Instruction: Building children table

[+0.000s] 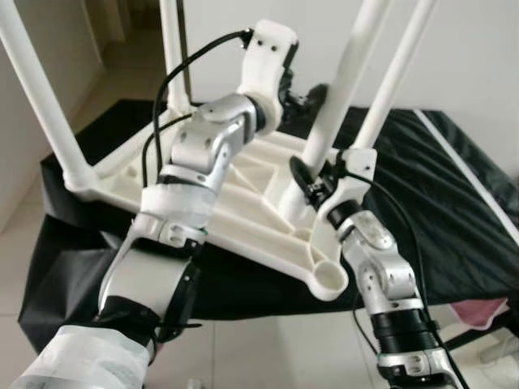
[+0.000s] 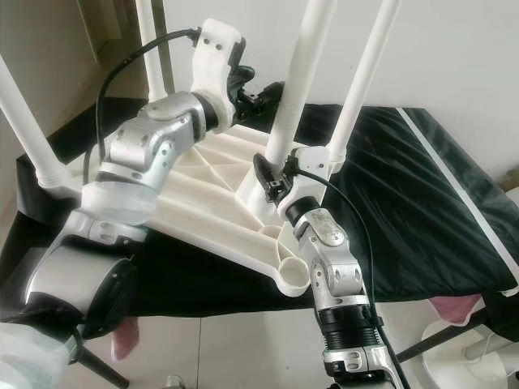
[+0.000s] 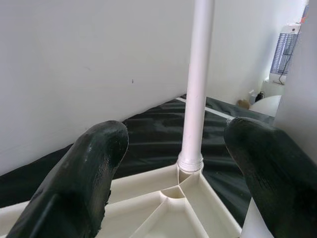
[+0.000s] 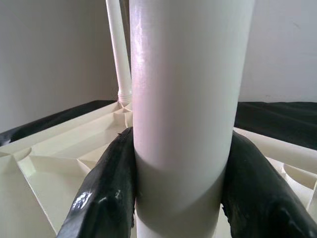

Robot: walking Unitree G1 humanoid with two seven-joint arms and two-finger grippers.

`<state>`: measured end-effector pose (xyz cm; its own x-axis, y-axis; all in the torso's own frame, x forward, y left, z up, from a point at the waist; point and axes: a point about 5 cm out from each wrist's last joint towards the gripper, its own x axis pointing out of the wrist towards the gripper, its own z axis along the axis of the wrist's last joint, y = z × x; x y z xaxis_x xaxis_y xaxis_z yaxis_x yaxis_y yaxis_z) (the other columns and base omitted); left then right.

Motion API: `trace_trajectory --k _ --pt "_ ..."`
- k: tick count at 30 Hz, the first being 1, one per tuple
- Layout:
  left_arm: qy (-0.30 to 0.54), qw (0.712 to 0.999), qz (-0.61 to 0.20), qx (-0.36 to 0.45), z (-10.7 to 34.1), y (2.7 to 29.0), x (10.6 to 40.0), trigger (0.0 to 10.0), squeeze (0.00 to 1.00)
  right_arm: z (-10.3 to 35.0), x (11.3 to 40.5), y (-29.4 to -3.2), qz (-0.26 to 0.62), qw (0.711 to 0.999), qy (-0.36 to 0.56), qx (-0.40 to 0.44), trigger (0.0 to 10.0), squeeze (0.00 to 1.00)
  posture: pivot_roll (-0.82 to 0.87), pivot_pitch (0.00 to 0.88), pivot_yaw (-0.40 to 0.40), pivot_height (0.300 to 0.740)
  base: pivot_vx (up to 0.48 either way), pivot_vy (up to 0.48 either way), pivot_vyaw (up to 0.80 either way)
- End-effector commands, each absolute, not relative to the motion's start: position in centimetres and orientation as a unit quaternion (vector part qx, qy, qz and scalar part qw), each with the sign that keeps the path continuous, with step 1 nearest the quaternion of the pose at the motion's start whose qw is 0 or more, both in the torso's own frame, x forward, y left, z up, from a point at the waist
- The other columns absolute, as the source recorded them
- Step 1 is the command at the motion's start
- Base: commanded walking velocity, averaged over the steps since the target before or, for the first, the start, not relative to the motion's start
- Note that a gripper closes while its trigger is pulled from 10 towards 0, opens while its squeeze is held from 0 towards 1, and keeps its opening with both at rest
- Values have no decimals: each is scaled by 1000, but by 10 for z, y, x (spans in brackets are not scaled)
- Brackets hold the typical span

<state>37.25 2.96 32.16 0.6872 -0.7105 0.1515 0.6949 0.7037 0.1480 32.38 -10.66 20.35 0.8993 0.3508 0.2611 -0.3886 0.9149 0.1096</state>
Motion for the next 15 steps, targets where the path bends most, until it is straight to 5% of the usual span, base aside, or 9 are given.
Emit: trace_trajectory --k 1,15 --pt "-90 920 -380 40 312 33 373 10000 0 207 323 -112 176 972 -127 86 10000 0 76 0 -52 740 0 0 0" --pt "-99 929 -353 45 256 64 357 10000 0 210 323 -133 110 979 -147 88 10000 0 78 0 -55 740 0 0 0"
